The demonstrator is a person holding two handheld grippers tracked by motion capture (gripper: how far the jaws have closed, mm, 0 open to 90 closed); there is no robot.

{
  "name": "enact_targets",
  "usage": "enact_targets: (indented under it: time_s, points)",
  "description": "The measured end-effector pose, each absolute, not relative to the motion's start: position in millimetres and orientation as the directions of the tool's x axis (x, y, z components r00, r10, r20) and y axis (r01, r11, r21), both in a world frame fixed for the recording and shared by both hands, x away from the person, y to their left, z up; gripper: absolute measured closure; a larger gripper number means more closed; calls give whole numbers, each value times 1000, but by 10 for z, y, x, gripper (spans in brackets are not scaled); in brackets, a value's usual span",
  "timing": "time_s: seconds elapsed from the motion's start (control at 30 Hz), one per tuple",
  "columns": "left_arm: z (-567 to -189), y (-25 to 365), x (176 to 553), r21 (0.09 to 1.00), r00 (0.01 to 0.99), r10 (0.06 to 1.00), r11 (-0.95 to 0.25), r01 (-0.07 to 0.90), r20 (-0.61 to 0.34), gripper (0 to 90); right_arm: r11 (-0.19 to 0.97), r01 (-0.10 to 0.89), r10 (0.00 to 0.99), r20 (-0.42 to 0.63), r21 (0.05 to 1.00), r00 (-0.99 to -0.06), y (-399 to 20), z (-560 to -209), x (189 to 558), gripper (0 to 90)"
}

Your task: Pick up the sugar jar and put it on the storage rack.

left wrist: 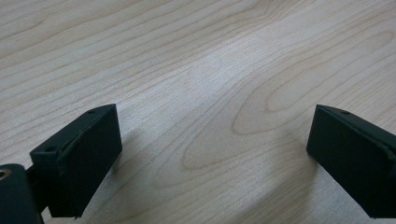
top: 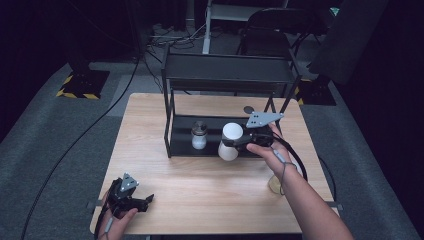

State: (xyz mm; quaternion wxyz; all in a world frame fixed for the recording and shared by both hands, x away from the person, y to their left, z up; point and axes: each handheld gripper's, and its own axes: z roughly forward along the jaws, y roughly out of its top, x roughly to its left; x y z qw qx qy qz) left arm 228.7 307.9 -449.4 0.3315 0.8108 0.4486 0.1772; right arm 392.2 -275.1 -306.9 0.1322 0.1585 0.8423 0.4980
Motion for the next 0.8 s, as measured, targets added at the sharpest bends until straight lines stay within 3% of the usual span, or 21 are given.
enact_targets:
  time_s: [0.8]
  points:
    - [-4489,3080,2290,694,536,844,-380,611,-10,32,476,191,438,-43,859,-898,-2432,-3385,4573,336]
